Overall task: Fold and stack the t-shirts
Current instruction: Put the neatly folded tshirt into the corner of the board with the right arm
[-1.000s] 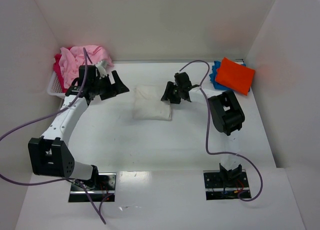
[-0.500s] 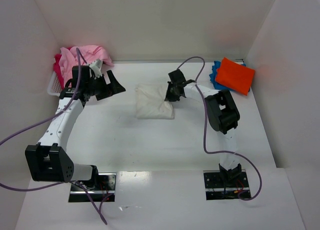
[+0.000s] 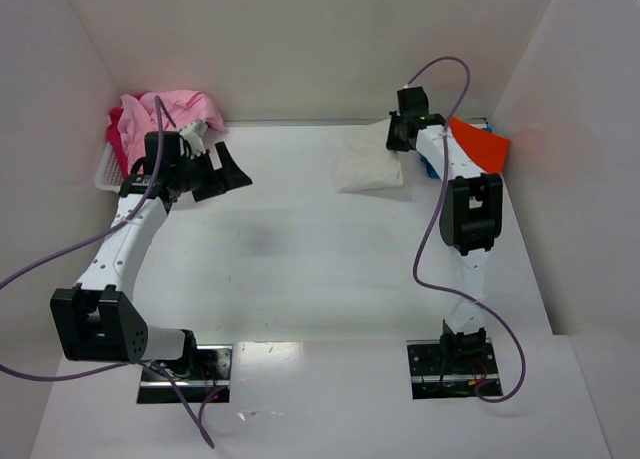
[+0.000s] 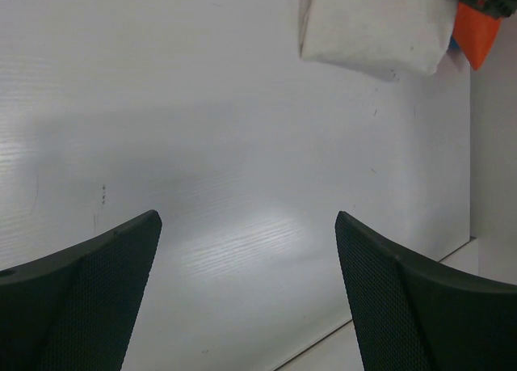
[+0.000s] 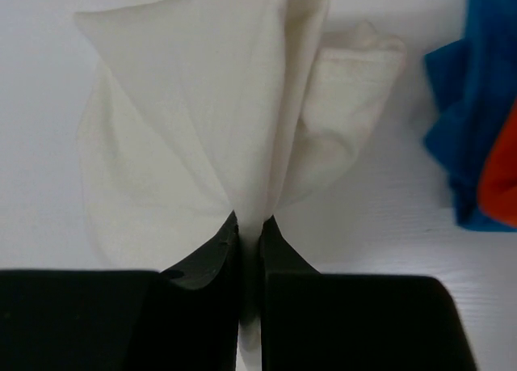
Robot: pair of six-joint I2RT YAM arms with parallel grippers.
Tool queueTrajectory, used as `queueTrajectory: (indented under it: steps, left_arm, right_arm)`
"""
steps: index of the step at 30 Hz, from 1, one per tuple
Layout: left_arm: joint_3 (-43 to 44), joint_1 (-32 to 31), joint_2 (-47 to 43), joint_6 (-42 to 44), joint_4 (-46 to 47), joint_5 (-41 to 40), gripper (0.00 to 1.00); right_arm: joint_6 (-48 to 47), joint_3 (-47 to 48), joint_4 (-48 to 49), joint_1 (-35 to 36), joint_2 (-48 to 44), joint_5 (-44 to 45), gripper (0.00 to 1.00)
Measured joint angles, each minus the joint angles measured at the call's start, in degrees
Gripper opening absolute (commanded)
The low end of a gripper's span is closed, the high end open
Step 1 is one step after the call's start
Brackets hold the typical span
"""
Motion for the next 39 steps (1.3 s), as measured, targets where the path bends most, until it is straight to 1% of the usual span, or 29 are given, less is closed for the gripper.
queueTrajectory:
  steps: [11,20,29,39]
  left_arm:
    - [1.0,0.0,3.5,0.1,-0.4,0.0,0.96]
    - [3.8,0.0,9.0,0.1,-0.9,1.0,0.96]
    - [4.5,0.0,11.0,0.1,-1.1,1.5,0.95]
    - [5.2,0.0,11.2,0.0,-1.0,2.0,0.95]
  right_arm:
    - [-6.1,13.2,-6.6,-10.3,5.3,0.8,0.0]
    - [-7.4,22.0,-10.0,-15.6,6.0,1.1,0.0]
    - [-7.5,27.4,-11.4,-17.8,6.0,1.7,0.0]
    - [-7.0,27.7,-11.8,-20.6,5.9,0.0,0.0]
